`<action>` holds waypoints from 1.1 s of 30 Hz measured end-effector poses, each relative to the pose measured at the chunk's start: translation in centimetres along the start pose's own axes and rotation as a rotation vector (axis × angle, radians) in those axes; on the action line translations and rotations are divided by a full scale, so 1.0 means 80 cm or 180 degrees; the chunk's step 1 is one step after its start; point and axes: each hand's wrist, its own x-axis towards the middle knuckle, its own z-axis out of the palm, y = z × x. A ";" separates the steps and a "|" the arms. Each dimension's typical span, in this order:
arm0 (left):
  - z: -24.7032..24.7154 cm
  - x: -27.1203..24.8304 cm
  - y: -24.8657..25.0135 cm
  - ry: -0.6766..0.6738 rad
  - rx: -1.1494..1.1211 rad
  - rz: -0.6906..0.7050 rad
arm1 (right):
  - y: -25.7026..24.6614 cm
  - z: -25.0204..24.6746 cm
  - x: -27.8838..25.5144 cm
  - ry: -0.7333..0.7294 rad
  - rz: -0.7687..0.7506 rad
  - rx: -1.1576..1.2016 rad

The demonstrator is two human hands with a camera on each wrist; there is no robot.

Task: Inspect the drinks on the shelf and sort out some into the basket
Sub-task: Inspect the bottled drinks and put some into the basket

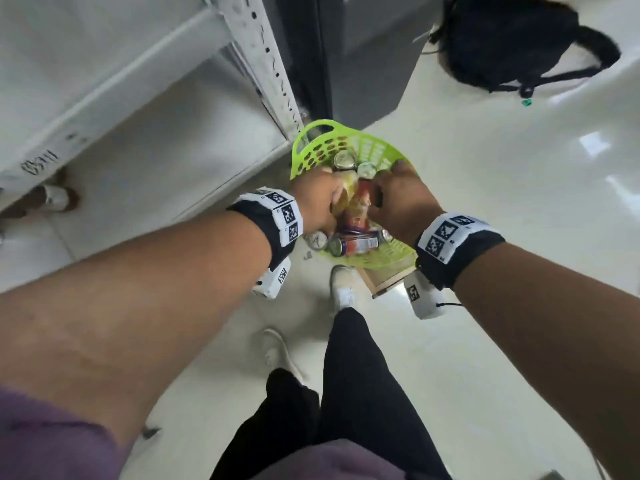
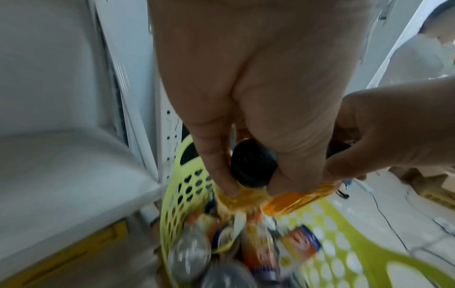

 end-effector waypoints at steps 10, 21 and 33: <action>0.056 -0.059 -0.036 0.0065 -0.0434 -0.0057 | -0.044 0.089 -0.045 -0.0432 0.0201 -0.0204; -0.209 -0.309 -0.111 0.1210 -0.0087 -0.0259 | -0.346 -0.090 -0.131 0.0563 -0.0629 -0.0314; -0.477 -0.672 -0.133 0.2805 0.0729 -0.0006 | -0.690 -0.287 -0.319 0.2213 -0.2077 -0.0499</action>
